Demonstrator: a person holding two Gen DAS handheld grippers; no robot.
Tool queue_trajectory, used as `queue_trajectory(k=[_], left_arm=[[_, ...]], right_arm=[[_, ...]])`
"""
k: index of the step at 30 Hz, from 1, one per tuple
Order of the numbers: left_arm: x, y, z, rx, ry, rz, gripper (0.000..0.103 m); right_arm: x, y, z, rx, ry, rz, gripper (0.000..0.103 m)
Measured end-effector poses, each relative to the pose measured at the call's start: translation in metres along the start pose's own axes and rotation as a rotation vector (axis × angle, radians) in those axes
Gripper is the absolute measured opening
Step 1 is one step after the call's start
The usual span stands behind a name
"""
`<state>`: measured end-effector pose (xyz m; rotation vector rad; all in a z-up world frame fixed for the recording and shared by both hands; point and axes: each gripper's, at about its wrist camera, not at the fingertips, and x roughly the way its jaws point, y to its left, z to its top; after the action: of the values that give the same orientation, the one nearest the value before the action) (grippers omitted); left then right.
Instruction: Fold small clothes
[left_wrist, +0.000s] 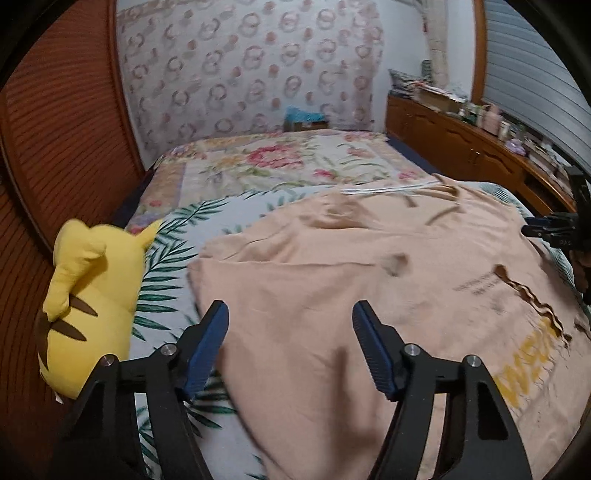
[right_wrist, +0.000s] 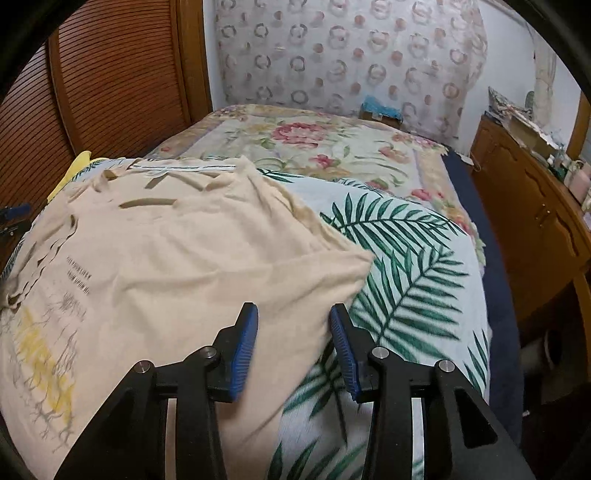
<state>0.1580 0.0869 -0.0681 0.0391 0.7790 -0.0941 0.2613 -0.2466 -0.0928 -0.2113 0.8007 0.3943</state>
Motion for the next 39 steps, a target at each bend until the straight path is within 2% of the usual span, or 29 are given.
queue_trajectory(k=[13,15,16,17,20,22,28,31,34,39], left_arm=[[0.043,0.051,0.011,-0.071,0.064,0.043,0.071],[0.049,0.054,0.014,-0.065,0.079,0.037,0.067],[0.052,0.055,0.016,-0.065,0.087,0.021,0.06],[0.055,0.056,0.018,-0.066,0.093,0.014,0.057],[0.061,0.059,0.023,-0.071,0.094,0.01,0.054],[0.064,0.062,0.027,-0.07,0.095,0.018,0.054],[0.068,0.063,0.032,-0.07,0.096,0.027,0.054],[0.068,0.064,0.031,-0.075,0.097,0.023,0.054],[0.068,0.063,0.03,-0.065,0.097,0.026,0.055],[0.066,0.063,0.029,-0.05,0.099,0.008,0.055]], right_arm=[[0.027,-0.016,0.017,0.031,-0.01,-0.011,0.045],[0.027,-0.016,0.015,0.037,-0.016,-0.012,0.045],[0.027,-0.016,0.015,0.039,-0.021,-0.012,0.045],[0.028,-0.015,0.014,0.037,-0.027,-0.014,0.046],[0.027,-0.01,0.011,0.025,-0.023,-0.008,0.052],[0.026,-0.01,0.012,0.009,-0.02,-0.01,0.056],[0.025,-0.015,0.014,0.014,-0.007,-0.015,0.056],[0.02,-0.025,0.012,0.04,-0.01,0.024,0.056],[0.024,-0.032,0.011,0.05,0.009,0.011,0.056],[0.027,-0.025,0.016,0.03,0.008,0.025,0.056]])
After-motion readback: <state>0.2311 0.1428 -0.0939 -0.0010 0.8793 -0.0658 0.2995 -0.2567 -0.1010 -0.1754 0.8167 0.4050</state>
